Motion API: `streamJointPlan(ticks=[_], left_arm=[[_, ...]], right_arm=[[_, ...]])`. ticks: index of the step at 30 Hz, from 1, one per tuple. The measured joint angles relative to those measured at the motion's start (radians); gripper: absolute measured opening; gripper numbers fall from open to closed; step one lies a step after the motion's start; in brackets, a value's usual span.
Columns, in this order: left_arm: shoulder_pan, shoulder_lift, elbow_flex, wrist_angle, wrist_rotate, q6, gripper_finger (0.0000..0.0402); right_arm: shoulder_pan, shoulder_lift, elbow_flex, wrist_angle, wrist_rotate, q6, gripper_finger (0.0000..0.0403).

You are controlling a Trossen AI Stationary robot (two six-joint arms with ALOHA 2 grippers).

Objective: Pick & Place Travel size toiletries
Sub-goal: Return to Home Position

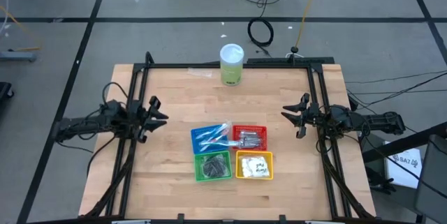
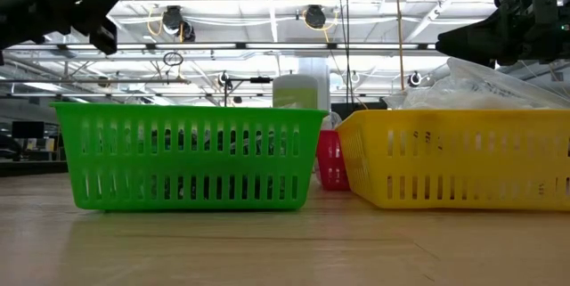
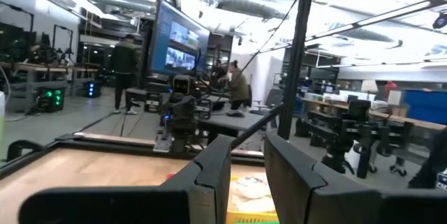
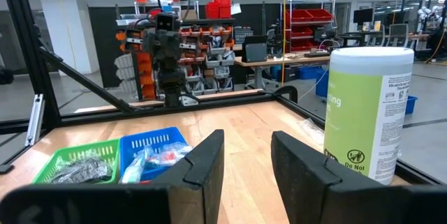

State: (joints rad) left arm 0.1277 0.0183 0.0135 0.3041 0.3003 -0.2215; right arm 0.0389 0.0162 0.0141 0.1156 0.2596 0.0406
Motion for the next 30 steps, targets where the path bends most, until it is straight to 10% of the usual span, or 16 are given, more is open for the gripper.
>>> streamJointPlan(ticks=[13, 30], left_arm=[[-0.123, 0.001, 0.001, -0.134, -0.276, 0.046, 0.0088], [-0.123, 0.001, 0.002, -0.281, -0.310, 0.081, 0.0088]], right_arm=[[0.000, 0.000, 0.000, 0.000, 0.000, 0.000, 0.0110], [0.000, 0.000, 0.000, 0.000, 0.000, 0.000, 0.0110]])
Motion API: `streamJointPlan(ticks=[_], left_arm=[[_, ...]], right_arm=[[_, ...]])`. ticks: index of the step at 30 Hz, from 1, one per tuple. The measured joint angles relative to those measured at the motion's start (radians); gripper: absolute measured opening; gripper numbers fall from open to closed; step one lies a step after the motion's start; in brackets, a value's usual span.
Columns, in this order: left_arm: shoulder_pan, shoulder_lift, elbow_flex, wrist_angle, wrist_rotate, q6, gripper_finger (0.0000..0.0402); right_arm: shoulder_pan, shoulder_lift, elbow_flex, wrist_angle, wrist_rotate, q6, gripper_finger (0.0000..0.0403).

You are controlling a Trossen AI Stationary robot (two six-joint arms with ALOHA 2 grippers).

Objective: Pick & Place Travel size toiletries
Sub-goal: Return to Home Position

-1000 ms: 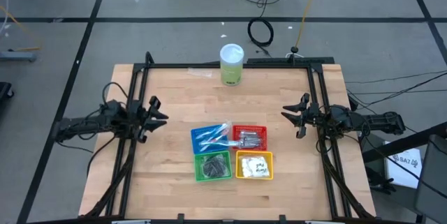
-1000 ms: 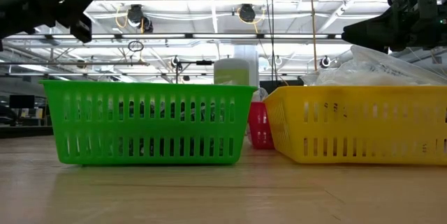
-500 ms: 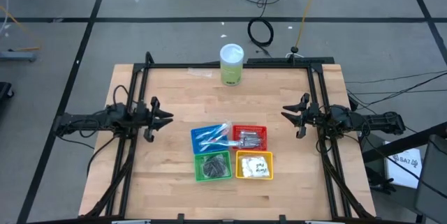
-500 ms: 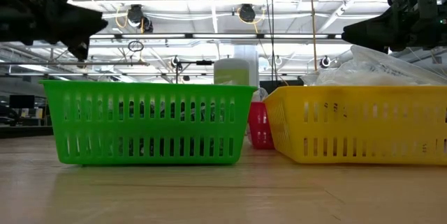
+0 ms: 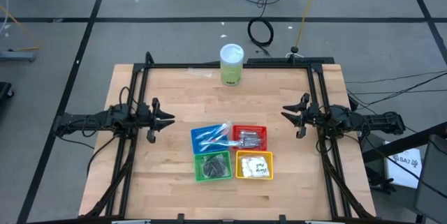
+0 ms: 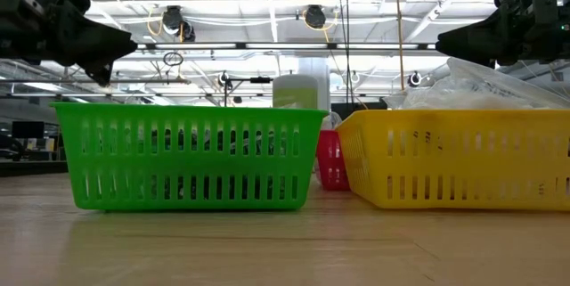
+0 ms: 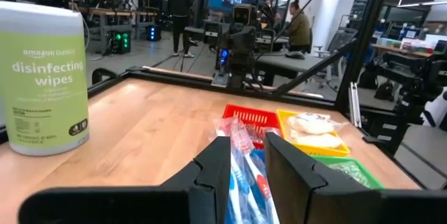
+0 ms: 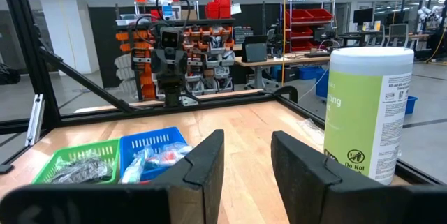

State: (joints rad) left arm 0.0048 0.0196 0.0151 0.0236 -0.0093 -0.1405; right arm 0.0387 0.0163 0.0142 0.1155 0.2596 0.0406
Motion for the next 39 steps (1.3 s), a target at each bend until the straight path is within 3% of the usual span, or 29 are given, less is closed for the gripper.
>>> streamJointPlan(ticks=[18, 39], left_arm=[[0.000, 0.000, 0.000, 0.006, 0.000, 0.095, 0.0088], [0.000, 0.000, 0.000, 0.009, -0.001, 0.083, 0.0088]], right_arm=[[0.000, 0.000, 0.000, 0.000, 0.000, 0.000, 0.0110], [0.000, 0.000, 0.000, 0.000, 0.000, 0.000, 0.0110]])
